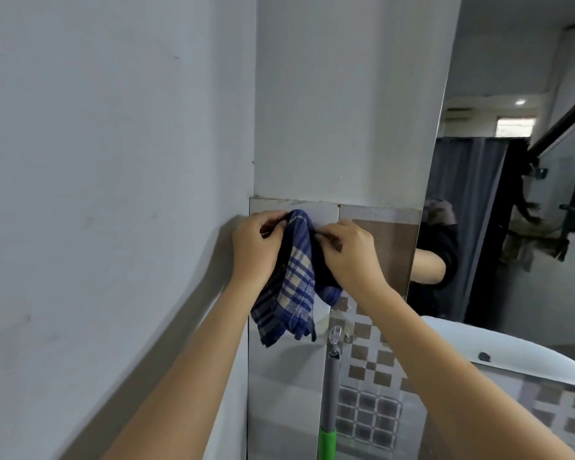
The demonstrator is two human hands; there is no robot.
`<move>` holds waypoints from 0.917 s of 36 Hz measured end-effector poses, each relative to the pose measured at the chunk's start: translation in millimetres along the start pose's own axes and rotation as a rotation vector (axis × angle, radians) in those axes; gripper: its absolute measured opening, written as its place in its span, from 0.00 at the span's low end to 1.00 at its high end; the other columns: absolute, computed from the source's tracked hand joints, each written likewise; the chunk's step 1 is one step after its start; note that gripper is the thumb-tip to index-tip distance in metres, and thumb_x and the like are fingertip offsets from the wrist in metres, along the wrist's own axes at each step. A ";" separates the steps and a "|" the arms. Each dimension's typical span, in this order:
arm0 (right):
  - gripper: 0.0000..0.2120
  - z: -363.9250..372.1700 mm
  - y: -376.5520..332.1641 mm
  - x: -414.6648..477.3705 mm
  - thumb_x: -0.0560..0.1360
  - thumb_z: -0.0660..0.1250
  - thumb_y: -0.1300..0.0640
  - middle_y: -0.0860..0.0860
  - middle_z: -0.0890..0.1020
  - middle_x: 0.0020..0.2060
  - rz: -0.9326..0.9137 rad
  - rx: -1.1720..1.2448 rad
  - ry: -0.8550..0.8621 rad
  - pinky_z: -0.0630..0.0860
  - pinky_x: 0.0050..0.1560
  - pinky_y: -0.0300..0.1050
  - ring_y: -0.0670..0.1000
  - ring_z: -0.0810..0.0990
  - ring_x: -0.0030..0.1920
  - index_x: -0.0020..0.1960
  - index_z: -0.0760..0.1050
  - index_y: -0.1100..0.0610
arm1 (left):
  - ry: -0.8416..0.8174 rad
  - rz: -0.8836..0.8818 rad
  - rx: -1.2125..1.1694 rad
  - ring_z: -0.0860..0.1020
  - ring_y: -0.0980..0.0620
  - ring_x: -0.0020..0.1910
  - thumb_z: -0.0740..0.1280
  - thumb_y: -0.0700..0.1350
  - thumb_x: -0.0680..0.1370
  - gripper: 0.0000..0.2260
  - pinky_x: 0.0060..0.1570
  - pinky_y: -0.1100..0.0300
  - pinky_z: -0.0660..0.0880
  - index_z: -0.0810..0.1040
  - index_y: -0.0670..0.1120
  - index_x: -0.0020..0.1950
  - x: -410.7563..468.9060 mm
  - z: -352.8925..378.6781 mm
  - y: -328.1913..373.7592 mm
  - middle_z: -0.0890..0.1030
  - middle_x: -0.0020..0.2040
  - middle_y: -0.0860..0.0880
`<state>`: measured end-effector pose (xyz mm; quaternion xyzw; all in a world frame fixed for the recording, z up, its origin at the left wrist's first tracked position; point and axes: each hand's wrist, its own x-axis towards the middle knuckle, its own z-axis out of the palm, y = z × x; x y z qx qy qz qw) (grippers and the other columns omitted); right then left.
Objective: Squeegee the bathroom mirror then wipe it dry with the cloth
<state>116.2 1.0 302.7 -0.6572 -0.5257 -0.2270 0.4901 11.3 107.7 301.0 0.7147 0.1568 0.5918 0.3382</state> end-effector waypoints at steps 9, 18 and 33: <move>0.19 -3.6 -7.9 -9.7 0.76 0.64 0.49 0.51 0.77 0.55 0.144 0.208 -0.173 0.73 0.58 0.44 0.49 0.76 0.52 0.66 0.72 0.53 | -0.280 -0.068 -0.109 0.76 0.66 0.54 0.62 0.46 0.79 0.13 0.51 0.74 0.72 0.75 0.50 0.64 -21.9 -9.4 -2.6 0.79 0.56 0.57; 0.17 10.8 -0.2 -12.0 0.76 0.65 0.51 0.49 0.76 0.51 0.152 0.282 -0.129 0.73 0.52 0.40 0.48 0.76 0.50 0.63 0.74 0.54 | -0.325 -0.051 -0.158 0.76 0.72 0.48 0.60 0.42 0.80 0.13 0.44 0.77 0.71 0.74 0.47 0.64 -23.0 -11.7 -3.1 0.78 0.53 0.60; 0.14 -9.0 -22.4 -17.5 0.78 0.61 0.55 0.54 0.78 0.54 0.196 0.124 -0.203 0.67 0.50 0.39 0.54 0.75 0.55 0.62 0.74 0.56 | -0.376 -0.111 0.068 0.74 0.57 0.59 0.61 0.43 0.80 0.15 0.55 0.69 0.70 0.72 0.48 0.66 -25.5 -26.4 18.2 0.77 0.59 0.55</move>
